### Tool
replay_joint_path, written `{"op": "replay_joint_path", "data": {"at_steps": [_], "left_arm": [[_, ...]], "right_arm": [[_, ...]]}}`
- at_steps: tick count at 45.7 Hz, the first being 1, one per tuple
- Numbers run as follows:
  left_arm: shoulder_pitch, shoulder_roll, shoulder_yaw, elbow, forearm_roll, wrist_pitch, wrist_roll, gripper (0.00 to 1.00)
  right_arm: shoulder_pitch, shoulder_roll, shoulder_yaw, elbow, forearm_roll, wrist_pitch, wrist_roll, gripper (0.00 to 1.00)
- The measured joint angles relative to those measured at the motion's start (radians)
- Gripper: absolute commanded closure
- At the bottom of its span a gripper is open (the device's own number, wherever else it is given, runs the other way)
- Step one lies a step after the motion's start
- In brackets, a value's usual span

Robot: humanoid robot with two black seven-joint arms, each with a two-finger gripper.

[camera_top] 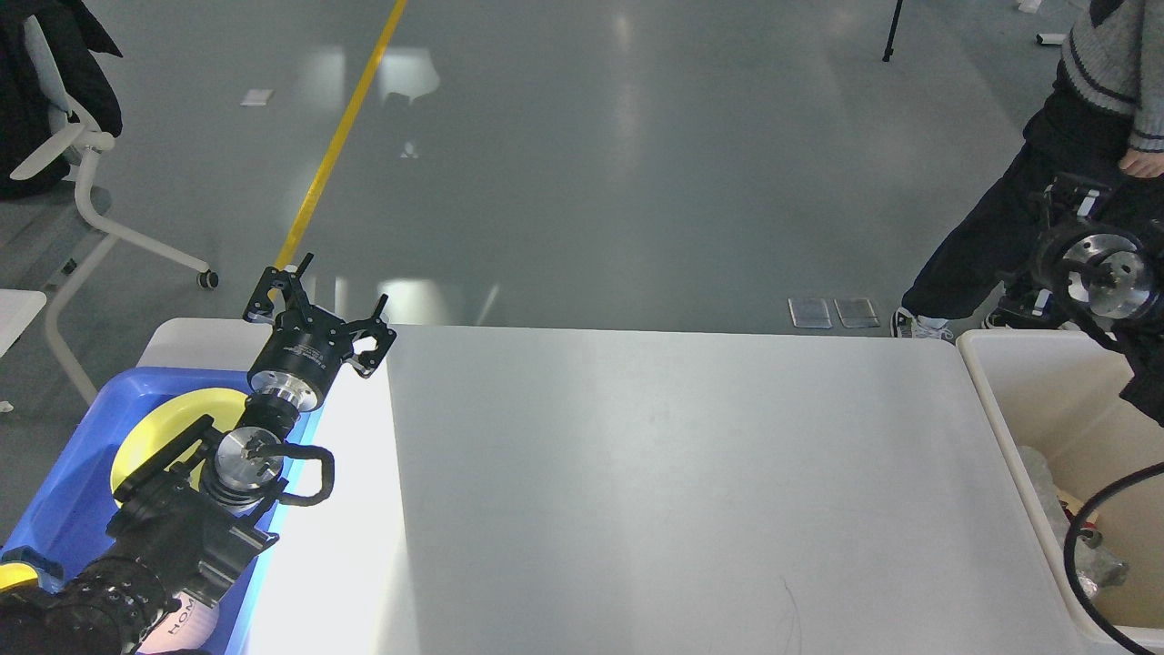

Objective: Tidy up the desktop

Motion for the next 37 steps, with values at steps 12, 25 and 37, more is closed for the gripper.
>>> {"op": "replay_joint_path", "data": {"at_steps": [12, 25, 37], "left_arm": [[-0.001, 0.000, 0.001, 0.000, 0.000, 0.000, 0.000, 0.02], [-0.001, -0.001, 0.001, 0.000, 0.000, 0.000, 0.000, 0.02], [-0.001, -0.003, 0.001, 0.000, 0.000, 0.000, 0.000, 0.02]], "right_arm": [[-0.234, 0.004, 0.449, 0.333, -0.002, 0.007, -0.001, 0.00], [-0.419, 0.077, 0.567, 0.444, -0.025, 0.024, 0.152, 0.00], [-0.496, 0.229, 0.613, 0.389, -0.317, 0.076, 0.558, 0.00]]}}
